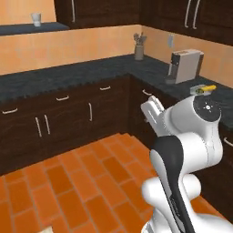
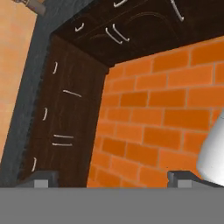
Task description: Take the meat container that has the steak and place it on the second highest rack of the freezer. Then take the vegetable container that has the corn and lime and place it on the highest rack of the freezer.
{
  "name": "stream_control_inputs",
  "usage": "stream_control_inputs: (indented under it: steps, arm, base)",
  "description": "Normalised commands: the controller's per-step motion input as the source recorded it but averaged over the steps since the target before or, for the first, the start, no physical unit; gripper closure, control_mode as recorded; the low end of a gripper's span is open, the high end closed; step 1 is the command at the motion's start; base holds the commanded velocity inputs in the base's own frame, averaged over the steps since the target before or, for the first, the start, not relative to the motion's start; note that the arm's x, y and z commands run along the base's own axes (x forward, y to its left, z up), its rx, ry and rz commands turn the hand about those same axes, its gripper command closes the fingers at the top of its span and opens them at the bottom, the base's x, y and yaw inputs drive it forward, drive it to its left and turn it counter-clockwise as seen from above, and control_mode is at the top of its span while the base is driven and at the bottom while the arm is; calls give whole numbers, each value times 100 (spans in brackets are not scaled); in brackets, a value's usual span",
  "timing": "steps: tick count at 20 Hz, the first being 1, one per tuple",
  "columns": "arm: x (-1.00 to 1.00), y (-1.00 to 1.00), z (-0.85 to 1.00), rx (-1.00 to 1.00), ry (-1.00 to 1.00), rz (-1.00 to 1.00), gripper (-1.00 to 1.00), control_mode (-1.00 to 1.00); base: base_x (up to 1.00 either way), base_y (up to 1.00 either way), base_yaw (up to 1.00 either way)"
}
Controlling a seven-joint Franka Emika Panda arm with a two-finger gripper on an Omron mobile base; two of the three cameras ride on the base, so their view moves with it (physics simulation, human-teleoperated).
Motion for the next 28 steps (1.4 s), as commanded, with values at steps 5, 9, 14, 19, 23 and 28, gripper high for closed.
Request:
stream_control_inputs:
  steps: [5,9,14,19,23,28]
  arm:
    - [0,0,0,0,0,0,-100,100]
    - [0,0,0,0,0,0,-100,100]
    - [0,0,0,0,0,0,-100,100]
    - [0,0,0,0,0,0,-100,100]
    - [0,0,0,0,0,0,-100,100]
    - [0,0,0,0,0,0,-100,100]
  base:
    - [61,56,-71]
    - [45,72,-72]
    - [41,74,-67]
    - [48,90,-62]
    - [54,100,-57]
    - [36,83,-48]
